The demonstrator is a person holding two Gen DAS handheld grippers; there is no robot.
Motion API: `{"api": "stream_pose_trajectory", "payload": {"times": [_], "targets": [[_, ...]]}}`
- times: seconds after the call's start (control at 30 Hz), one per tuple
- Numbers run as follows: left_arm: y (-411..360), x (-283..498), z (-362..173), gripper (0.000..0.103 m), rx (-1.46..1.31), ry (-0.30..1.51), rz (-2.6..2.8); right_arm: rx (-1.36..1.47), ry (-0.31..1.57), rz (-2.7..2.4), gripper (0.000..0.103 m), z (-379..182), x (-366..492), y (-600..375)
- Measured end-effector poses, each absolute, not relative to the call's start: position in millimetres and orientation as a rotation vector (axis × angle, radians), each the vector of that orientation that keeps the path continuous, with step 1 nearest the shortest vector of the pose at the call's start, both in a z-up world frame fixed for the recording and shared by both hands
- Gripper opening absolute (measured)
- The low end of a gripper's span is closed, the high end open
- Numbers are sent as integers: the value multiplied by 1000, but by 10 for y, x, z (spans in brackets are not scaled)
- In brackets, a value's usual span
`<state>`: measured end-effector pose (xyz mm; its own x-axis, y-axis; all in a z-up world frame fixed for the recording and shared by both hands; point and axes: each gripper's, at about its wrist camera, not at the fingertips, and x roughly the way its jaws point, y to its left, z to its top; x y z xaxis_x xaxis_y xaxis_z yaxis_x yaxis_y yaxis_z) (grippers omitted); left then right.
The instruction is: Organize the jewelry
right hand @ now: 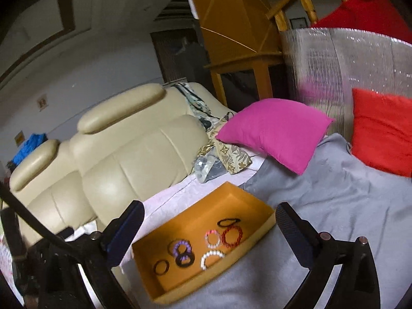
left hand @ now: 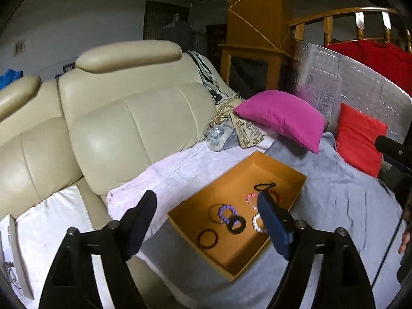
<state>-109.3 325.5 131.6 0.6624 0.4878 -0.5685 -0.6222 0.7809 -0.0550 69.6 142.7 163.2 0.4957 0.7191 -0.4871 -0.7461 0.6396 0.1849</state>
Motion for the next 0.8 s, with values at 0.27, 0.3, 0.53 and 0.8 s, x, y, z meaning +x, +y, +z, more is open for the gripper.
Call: {"api": "stream_pose_trajectory", "payload": {"times": [0.27,0.3,0.53,0.8], "targets": [[2958,-1308,800,83,-244,687,683,-137,616,879,103,1038,37,1077],[2947,-1306,737,83,-242,711,686,-144,616,881,103,946,-15,1060],[2956,-1360,550,83,-244,762,709,-202,680,864,103,486,-157,1110],[2980,-1335,620,83,-241,728,702,-229,642,841,103,596,-211,1362]]}}
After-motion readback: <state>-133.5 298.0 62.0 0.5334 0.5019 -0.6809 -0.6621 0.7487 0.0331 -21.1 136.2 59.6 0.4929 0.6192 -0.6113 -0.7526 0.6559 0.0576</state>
